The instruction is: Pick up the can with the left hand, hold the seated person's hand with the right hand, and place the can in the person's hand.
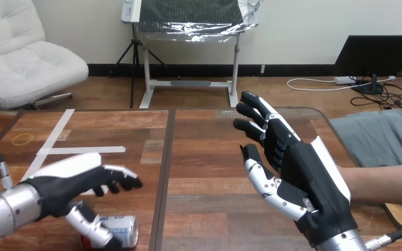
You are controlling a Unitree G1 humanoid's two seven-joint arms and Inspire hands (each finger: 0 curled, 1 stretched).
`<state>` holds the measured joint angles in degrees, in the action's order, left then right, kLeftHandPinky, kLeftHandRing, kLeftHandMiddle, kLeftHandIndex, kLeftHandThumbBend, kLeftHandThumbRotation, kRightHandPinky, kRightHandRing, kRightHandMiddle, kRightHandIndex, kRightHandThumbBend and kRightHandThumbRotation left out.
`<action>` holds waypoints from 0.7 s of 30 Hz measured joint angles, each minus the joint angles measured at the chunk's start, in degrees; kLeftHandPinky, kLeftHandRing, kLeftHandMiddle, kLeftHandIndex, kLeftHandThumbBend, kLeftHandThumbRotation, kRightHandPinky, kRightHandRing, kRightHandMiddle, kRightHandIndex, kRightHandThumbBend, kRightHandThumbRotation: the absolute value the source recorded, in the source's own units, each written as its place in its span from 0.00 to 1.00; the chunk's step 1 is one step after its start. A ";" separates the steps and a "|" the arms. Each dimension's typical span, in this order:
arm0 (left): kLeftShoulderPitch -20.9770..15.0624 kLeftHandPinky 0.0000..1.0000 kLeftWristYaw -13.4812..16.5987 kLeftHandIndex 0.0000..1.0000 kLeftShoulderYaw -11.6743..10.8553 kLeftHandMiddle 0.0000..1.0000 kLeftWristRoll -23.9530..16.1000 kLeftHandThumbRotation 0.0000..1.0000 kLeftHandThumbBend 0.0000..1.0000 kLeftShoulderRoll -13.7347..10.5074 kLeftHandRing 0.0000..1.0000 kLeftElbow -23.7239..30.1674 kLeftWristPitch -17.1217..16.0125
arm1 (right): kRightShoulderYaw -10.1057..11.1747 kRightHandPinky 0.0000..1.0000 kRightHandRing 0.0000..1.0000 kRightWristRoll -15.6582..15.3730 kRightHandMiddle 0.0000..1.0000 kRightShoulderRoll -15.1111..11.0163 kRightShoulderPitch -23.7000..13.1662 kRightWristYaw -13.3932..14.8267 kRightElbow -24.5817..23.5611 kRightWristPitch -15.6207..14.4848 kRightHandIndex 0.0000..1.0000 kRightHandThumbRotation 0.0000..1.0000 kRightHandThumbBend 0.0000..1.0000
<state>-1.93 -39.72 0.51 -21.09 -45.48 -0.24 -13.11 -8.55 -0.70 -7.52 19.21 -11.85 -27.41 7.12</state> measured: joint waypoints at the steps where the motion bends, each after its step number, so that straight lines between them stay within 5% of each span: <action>1: 0.38 0.77 -0.32 0.85 -0.07 0.85 -0.14 0.17 0.96 -0.34 0.83 0.71 0.33 | 0.01 0.93 0.88 0.10 0.92 0.00 0.00 -0.09 0.10 0.00 0.93 0.00 0.00; 21: 4.74 0.84 -3.29 0.90 -3.67 0.90 -3.43 0.21 0.94 -6.05 0.88 15.42 3.76 | 0.84 0.85 0.85 1.67 0.91 -0.89 -0.29 -1.92 1.27 0.38 0.91 0.00 0.00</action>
<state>2.81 -43.01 -3.17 -24.52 -51.54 15.18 -9.35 -7.71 0.97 -8.42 18.92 -13.76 -26.15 7.50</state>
